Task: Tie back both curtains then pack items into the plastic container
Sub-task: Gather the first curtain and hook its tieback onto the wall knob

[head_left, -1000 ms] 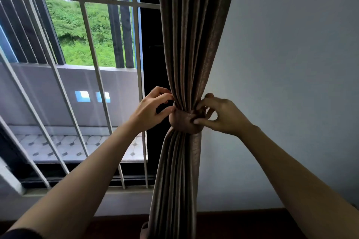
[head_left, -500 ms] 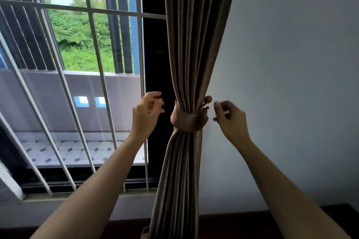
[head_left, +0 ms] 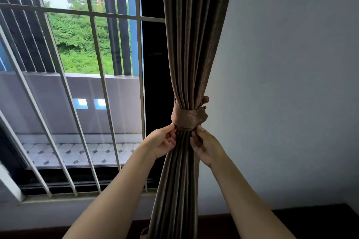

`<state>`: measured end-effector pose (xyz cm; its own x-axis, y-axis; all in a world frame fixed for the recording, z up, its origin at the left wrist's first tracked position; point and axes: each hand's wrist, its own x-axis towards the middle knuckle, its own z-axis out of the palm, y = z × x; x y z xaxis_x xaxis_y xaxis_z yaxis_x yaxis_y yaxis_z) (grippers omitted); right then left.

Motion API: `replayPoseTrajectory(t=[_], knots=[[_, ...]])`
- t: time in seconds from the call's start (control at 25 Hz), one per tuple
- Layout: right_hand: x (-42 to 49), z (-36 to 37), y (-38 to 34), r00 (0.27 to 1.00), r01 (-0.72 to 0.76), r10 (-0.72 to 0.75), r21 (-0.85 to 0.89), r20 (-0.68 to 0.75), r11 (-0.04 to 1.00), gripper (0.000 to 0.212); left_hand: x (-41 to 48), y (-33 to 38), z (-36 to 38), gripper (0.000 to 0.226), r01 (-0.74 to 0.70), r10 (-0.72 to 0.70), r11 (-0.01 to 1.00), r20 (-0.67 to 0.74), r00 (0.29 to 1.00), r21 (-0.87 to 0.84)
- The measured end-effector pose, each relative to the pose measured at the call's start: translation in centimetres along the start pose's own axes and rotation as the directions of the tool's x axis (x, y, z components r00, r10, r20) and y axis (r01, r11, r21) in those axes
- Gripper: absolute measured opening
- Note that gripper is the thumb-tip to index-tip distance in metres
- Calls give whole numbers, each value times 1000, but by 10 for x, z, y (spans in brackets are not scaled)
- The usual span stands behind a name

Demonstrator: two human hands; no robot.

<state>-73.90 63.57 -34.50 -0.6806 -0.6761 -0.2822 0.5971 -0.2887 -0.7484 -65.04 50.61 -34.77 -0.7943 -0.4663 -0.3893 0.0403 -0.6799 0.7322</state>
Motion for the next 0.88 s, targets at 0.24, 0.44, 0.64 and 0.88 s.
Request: replayPoseTrajectory(t=[0.24,0.44,0.64,0.88], knots=[[-21,-10,6,991,-113,94,213,97,970,8,-18,-17,2,29,68,-44,978,127,991,-196],[-10,1,-8,989,-134,105,342,104,930,22,-9,-5,11,16,36,-11,973,107,994,-228],[-3,10,-5,988,-154,124,467,94,871,17,-13,-4,5,13,185,-113,924,222,968,-334],[-16,-4,4,971,-225,157,466,179,855,12,-25,-11,2,7,191,-130,932,206,970,-309]])
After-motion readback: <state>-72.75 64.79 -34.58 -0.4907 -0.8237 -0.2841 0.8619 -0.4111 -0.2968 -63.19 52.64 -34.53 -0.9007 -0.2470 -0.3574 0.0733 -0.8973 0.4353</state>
